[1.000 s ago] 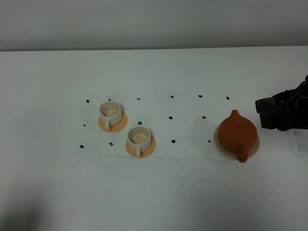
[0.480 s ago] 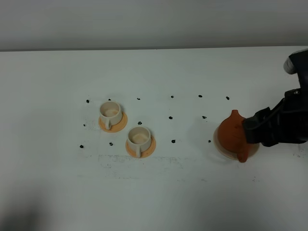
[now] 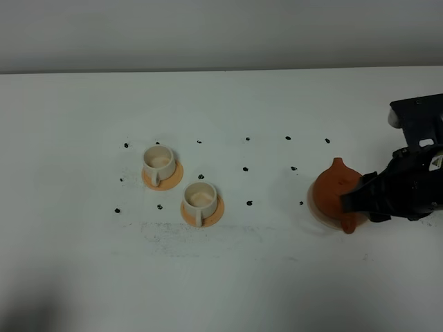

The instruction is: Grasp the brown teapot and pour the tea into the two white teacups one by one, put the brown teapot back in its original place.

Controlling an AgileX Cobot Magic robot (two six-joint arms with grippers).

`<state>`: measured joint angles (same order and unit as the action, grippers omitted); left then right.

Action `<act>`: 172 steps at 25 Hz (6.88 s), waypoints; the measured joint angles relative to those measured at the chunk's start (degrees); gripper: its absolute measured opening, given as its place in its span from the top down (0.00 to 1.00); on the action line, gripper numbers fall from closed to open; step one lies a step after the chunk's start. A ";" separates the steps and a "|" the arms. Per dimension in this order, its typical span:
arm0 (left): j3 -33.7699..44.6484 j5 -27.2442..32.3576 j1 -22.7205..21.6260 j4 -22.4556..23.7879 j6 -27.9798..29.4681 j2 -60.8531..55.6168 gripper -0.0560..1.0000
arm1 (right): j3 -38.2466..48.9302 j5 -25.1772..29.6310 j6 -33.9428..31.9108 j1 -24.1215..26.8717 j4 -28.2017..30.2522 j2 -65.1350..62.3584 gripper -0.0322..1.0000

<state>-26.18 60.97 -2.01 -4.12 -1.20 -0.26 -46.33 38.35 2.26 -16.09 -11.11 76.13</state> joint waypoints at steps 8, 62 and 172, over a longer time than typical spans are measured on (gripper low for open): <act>0.00 0.00 0.00 0.00 0.07 0.00 0.47 | -6.61 2.63 -1.65 0.52 3.46 8.86 0.55; 0.00 0.00 0.00 0.00 0.07 0.00 0.47 | -9.38 2.47 -6.37 2.81 5.59 19.85 0.55; 0.00 0.00 0.00 0.00 0.14 0.00 0.47 | -0.16 -22.92 -1.95 -9.52 11.44 10.59 0.89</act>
<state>-26.18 60.97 -2.01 -4.12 -1.06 -0.26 -46.49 15.43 0.31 -25.61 0.32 86.72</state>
